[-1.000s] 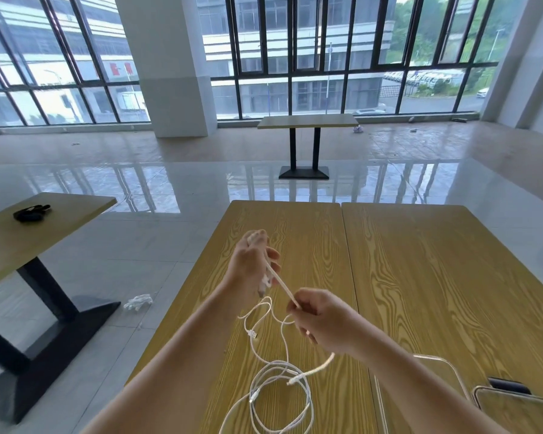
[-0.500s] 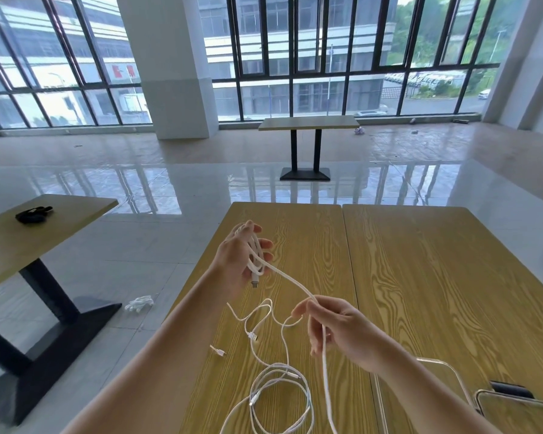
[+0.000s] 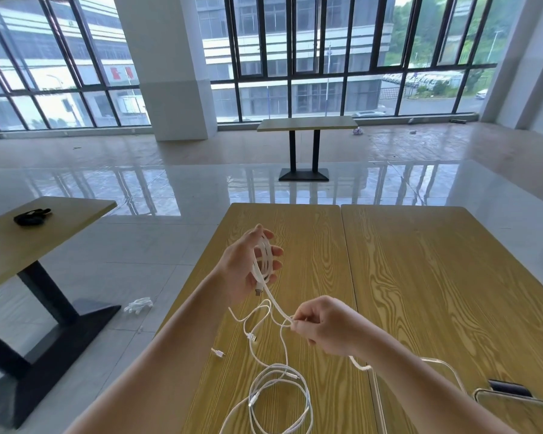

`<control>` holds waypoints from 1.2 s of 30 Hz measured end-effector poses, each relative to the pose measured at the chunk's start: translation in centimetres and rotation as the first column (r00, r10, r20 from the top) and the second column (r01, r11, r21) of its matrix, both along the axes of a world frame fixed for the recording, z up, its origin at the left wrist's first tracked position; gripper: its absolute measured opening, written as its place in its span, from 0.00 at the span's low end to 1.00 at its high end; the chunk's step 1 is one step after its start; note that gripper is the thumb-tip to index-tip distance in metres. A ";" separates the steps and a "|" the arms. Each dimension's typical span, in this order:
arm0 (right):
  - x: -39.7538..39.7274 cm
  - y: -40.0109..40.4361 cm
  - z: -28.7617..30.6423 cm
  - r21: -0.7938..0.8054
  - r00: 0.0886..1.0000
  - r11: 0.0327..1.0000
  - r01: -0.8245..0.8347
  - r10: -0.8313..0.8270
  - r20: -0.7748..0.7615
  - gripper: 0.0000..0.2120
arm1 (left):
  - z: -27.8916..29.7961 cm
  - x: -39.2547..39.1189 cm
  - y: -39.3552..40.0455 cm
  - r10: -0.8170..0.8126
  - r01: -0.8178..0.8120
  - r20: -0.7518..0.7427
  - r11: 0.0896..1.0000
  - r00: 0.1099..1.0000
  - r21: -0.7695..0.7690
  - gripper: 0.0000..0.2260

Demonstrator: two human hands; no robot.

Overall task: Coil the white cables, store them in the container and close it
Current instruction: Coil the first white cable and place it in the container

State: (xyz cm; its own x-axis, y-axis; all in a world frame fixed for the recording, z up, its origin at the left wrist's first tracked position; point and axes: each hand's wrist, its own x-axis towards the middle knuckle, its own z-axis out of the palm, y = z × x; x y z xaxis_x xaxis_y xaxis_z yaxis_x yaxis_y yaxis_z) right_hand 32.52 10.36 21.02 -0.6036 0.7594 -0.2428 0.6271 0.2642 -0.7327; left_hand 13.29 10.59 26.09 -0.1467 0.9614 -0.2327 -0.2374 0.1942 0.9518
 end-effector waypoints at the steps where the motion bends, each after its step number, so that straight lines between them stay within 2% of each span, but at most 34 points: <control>1: -0.1 0.2 0.0 0.038 0.999 0.999 0.037 -0.038 0.020 0.09 | 0.0 0.1 -0.1 -0.039 0.039 -0.036 0.999 0.999 0.001 0.14; 3: -0.3 0.6 0.2 0.090 0.993 0.990 0.109 -0.112 0.029 0.08 | 0.0 0.4 -0.4 -0.094 0.095 -0.091 0.996 0.991 0.005 0.14; 7: -0.3 1.1 0.7 0.110 0.964 0.958 0.267 -0.262 -0.052 0.08 | -0.3 0.8 -0.6 -0.152 0.154 -0.139 0.988 0.979 0.003 0.12; 9: -0.2 1.2 0.9 0.038 0.934 0.940 0.340 -0.333 -0.128 0.08 | -0.6 0.8 -0.6 -0.170 0.173 -0.178 0.985 0.969 -0.001 0.12; 12: -0.2 1.3 1.5 -0.204 0.850 0.896 0.395 -0.440 -0.290 0.08 | -1.1 0.9 -0.6 -0.190 0.195 -0.250 0.981 0.949 -0.008 0.11; 14: -0.4 1.1 2.1 -0.357 0.784 0.858 0.369 -0.494 -0.375 0.07 | -1.5 1.2 -0.7 -0.204 0.209 -0.282 0.978 0.937 -0.014 0.12; 17: -0.5 0.8 2.6 -0.561 0.663 0.790 0.247 -0.560 -0.497 0.06 | -2.0 1.6 -0.7 -0.220 0.229 -0.308 0.973 0.926 -0.008 0.11; 20: -0.5 0.8 2.6 -0.661 0.576 0.746 0.078 -0.575 -0.581 0.09 | -2.3 1.8 -0.8 -0.236 0.245 -0.238 0.969 0.942 0.009 0.11; 23: -0.3 0.6 2.5 -0.674 0.519 0.737 -0.052 -0.557 -0.649 0.14 | -2.3 2.0 -1.0 -0.242 0.248 -0.120 0.968 0.963 0.036 0.11; 25: -0.4 0.4 2.5 -0.662 0.505 0.746 -0.078 -0.542 -0.671 0.14 | -2.2 2.2 -1.1 -0.248 0.251 -0.060 0.967 0.967 0.050 0.11; 29: -0.8 -0.2 2.6 -0.594 0.525 0.803 0.052 -0.528 -0.667 0.10 | -2.4 2.3 -1.0 -0.252 0.253 -0.044 0.967 0.967 0.041 0.16; 33: -1.5 -0.7 2.4 -0.435 0.604 0.876 0.205 -0.464 -0.648 0.08 | -2.6 2.8 -0.9 -0.259 0.261 -0.039 0.963 0.965 0.060 0.19; 36: -1.8 -0.7 2.1 -0.382 0.645 0.901 0.208 -0.420 -0.639 0.10 | -2.6 2.9 -0.9 -0.262 0.260 0.014 0.962 0.965 0.084 0.18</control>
State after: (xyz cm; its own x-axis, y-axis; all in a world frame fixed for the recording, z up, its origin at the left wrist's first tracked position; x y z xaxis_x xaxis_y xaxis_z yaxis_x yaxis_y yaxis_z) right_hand 30.70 9.68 23.08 -0.4099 0.9097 -0.0664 -0.0797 -0.1083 -0.9909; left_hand 16.15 9.67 23.50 0.1162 0.9814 -0.1526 -0.2121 0.1746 0.9615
